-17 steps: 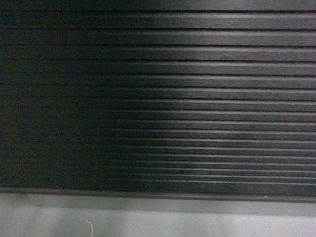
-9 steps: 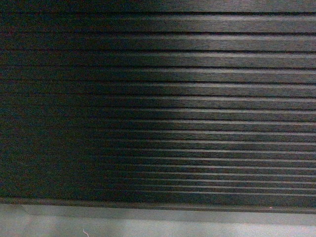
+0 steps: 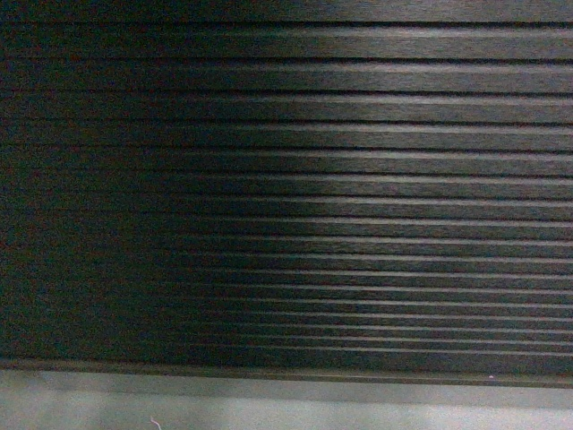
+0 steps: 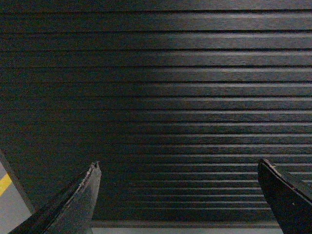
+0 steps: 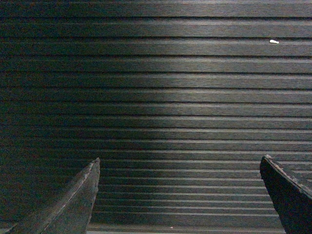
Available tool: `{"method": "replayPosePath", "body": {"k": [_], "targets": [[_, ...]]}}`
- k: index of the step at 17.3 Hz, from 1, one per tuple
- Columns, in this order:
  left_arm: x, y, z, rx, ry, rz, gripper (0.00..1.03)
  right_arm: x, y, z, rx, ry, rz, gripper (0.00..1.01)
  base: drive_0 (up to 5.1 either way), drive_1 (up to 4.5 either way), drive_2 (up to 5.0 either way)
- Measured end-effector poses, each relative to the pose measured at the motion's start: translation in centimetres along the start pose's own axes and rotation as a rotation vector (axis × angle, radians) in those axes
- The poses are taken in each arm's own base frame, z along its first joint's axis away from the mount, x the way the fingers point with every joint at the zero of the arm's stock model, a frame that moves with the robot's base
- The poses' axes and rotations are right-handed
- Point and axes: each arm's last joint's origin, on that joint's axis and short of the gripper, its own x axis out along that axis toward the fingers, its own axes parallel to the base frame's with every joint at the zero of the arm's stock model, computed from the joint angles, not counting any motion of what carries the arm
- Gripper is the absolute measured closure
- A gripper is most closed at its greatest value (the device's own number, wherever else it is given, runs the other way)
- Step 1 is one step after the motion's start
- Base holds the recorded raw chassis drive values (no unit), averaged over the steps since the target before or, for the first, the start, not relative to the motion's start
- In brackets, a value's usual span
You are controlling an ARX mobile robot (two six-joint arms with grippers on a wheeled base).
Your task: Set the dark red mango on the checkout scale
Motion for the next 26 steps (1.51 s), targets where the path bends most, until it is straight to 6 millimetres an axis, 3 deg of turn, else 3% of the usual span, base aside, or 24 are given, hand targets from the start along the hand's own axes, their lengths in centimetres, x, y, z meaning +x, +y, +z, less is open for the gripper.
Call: {"method": "replayPosePath", "body": {"k": [26], "targets": [[0.0, 0.0, 0.02, 0.0, -0.002, 0.0, 0.05, 0.0, 0.0, 0.03, 0.0, -0.003, 0.0, 0.03, 0.0, 0.0, 0.0]]}}
